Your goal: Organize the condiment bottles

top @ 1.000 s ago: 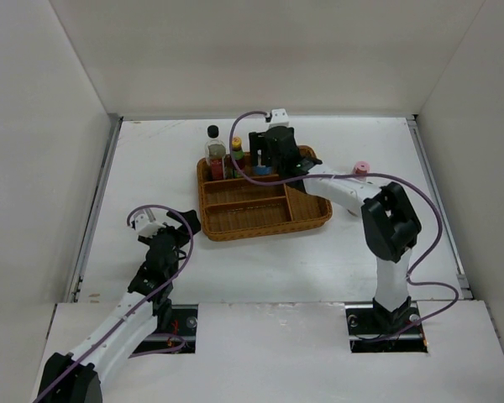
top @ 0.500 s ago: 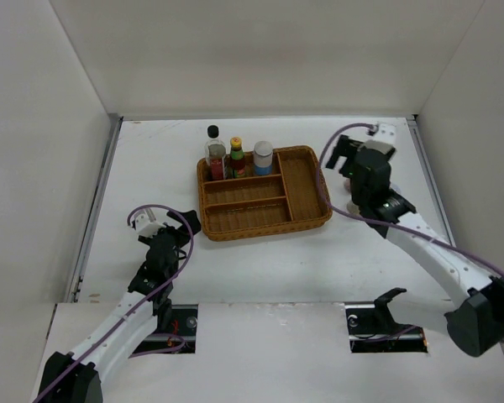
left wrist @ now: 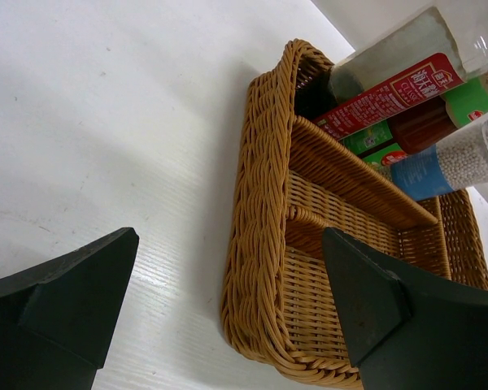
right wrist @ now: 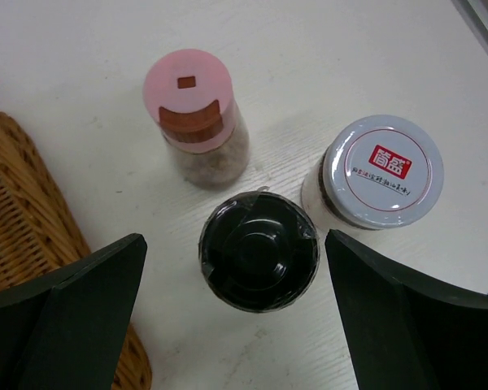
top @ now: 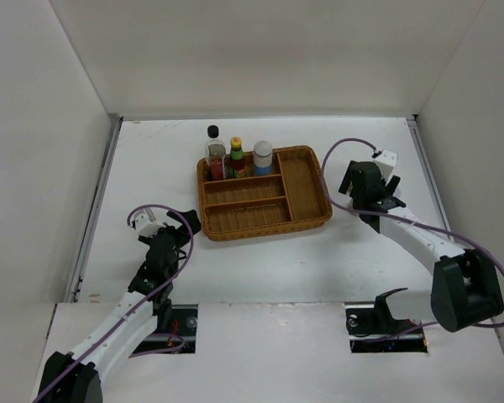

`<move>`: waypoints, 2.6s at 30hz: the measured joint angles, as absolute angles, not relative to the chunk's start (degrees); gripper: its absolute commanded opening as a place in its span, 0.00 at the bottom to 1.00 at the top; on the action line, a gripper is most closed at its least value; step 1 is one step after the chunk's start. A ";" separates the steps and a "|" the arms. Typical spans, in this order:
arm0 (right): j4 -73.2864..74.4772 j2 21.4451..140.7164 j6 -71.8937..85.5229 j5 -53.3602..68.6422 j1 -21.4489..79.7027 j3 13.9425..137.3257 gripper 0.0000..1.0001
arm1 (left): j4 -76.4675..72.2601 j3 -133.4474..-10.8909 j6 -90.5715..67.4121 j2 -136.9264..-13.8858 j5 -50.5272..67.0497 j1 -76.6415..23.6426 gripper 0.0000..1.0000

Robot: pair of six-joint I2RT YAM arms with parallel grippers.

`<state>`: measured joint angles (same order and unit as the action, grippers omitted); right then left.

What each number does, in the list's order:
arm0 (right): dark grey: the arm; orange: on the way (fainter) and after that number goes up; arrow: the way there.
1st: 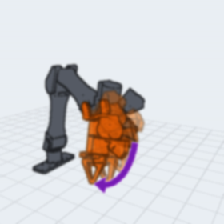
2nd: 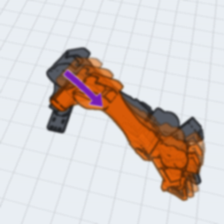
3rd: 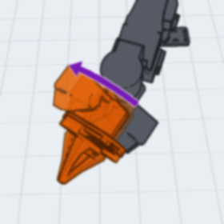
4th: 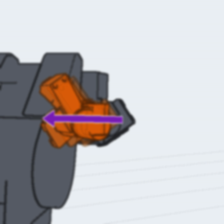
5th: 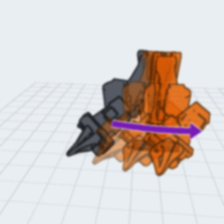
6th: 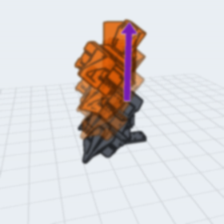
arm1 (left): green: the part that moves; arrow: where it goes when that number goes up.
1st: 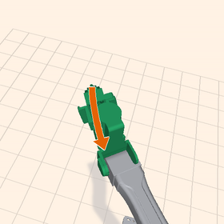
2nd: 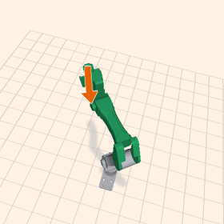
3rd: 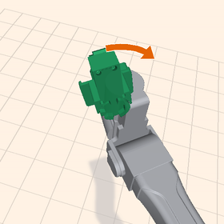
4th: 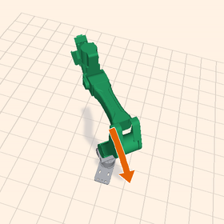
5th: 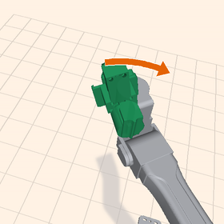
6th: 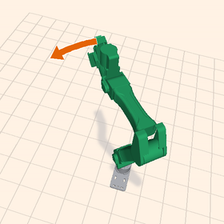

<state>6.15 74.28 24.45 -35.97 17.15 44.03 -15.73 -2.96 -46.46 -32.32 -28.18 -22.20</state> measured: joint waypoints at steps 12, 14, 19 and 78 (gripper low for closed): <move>3.51 78.37 25.85 -33.74 13.54 43.27 0.48 | -16.53 -2.96 -46.46 -32.80 -28.18 -22.22 1.00; 3.01 77.84 25.30 -33.82 13.85 43.07 0.47 | -16.58 -2.96 -46.46 -32.73 -28.18 -22.20 1.00; 2.94 72.10 22.20 -36.86 20.58 43.31 0.48 | -16.60 -2.96 -46.44 -32.73 -28.18 -22.17 1.00; -2.46 75.88 20.67 -33.21 21.76 54.22 0.99 | -16.14 -2.96 -46.52 -30.85 -27.90 -21.78 1.00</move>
